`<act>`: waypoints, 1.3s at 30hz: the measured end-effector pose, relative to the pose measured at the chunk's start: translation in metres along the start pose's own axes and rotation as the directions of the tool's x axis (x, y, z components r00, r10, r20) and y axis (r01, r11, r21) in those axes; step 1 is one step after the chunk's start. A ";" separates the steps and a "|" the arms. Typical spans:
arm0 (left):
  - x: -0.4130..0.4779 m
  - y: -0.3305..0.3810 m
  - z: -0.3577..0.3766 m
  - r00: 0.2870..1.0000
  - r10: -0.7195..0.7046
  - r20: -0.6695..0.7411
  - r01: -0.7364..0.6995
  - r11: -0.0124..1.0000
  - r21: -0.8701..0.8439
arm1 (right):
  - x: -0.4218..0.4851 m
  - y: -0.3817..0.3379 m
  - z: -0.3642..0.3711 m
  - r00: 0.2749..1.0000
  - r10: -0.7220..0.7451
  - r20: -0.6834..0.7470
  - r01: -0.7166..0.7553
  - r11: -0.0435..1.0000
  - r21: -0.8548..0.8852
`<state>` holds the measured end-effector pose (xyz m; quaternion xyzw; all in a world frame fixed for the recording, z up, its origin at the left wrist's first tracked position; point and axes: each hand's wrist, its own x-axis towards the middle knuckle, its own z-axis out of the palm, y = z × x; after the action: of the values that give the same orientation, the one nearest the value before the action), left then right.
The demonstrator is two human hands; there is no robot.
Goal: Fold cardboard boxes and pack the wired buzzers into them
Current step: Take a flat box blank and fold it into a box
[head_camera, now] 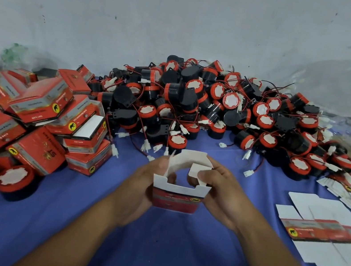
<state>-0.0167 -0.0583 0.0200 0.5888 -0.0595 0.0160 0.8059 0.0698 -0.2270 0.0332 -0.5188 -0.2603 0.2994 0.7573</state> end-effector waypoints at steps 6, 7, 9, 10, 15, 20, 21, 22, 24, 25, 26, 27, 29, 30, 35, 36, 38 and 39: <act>0.000 0.004 0.003 0.996 0.044 -0.083 -0.042 0.999 0.019 | -0.003 0.003 0.005 0.998 -0.067 -0.005 0.066 0.997 -0.049; 0.003 0.005 0.005 0.993 0.066 -0.093 -0.062 0.997 0.048 | -0.003 0.003 0.007 0.997 -0.079 -0.016 0.079 0.996 -0.032; 0.009 0.006 0.012 0.987 0.100 -0.129 -0.088 0.992 0.093 | -0.001 0.003 0.010 0.993 -0.094 -0.067 0.097 0.995 0.038; 0.011 0.006 0.013 0.979 0.092 -0.181 -0.084 0.995 0.053 | 0.001 0.002 0.010 0.992 -0.090 -0.089 0.098 0.991 0.086; 0.004 -0.005 0.013 0.972 0.169 -0.163 -0.162 0.985 0.058 | 0.003 0.004 0.007 0.992 -0.064 -0.113 0.084 0.979 0.185; 0.003 -0.005 0.004 0.939 0.264 -0.222 -0.243 0.963 0.116 | 0.002 0.015 0.009 0.983 -0.178 -0.046 0.175 0.983 -0.053; 0.003 -0.003 0.004 0.935 0.258 -0.243 -0.234 0.964 0.124 | 0.002 0.016 0.008 0.981 -0.195 -0.017 0.190 0.971 -0.142; 0.002 -0.001 0.004 0.932 0.253 -0.259 -0.226 0.966 0.128 | 0.001 0.018 0.008 0.980 -0.197 0.006 0.194 0.959 -0.206; 0.003 0.001 0.004 0.923 0.242 -0.299 -0.209 0.968 0.137 | -0.001 0.018 0.009 0.989 -0.146 0.037 0.151 0.961 -0.233; 0.002 0.002 0.004 0.917 0.244 -0.316 -0.201 0.966 0.162 | -0.003 0.018 0.010 0.991 -0.123 0.048 0.131 0.963 -0.235; 0.002 0.003 0.006 0.914 0.251 -0.319 -0.196 0.961 0.196 | -0.004 0.018 0.011 0.993 -0.106 0.043 0.113 0.959 -0.258; 0.001 0.002 0.008 0.913 0.265 -0.311 -0.194 0.951 0.241 | -0.004 0.018 0.012 0.995 -0.098 0.019 0.099 0.950 -0.297; -0.002 0.002 0.014 0.902 0.302 -0.309 -0.177 0.910 0.374 | -0.003 0.020 0.016 0.995 -0.092 -0.025 0.079 0.944 -0.322; -0.003 0.002 0.016 0.887 0.334 -0.319 -0.163 0.873 0.459 | -0.002 0.021 0.017 0.996 -0.082 -0.036 0.068 0.952 -0.298; -0.006 -0.003 0.020 0.812 0.475 -0.340 -0.122 0.707 0.697 | 0.000 0.020 0.018 0.997 -0.061 -0.046 0.049 0.972 -0.230; -0.005 -0.003 0.020 0.804 0.484 -0.346 -0.117 0.699 0.706 | -0.001 0.019 0.020 0.995 -0.086 -0.045 0.071 0.961 -0.267; -0.005 -0.003 0.019 0.790 0.505 -0.347 -0.132 0.693 0.709 | -0.003 0.018 0.023 0.989 -0.142 -0.049 0.122 0.950 -0.287; -0.005 -0.004 0.019 0.784 0.513 -0.350 -0.150 0.704 0.695 | -0.004 0.017 0.024 0.986 -0.163 -0.039 0.147 0.951 -0.272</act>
<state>-0.0231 -0.0773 0.0210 0.7752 0.0596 0.3441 0.5265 0.0472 -0.2099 0.0242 -0.6032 -0.3151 0.1851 0.7090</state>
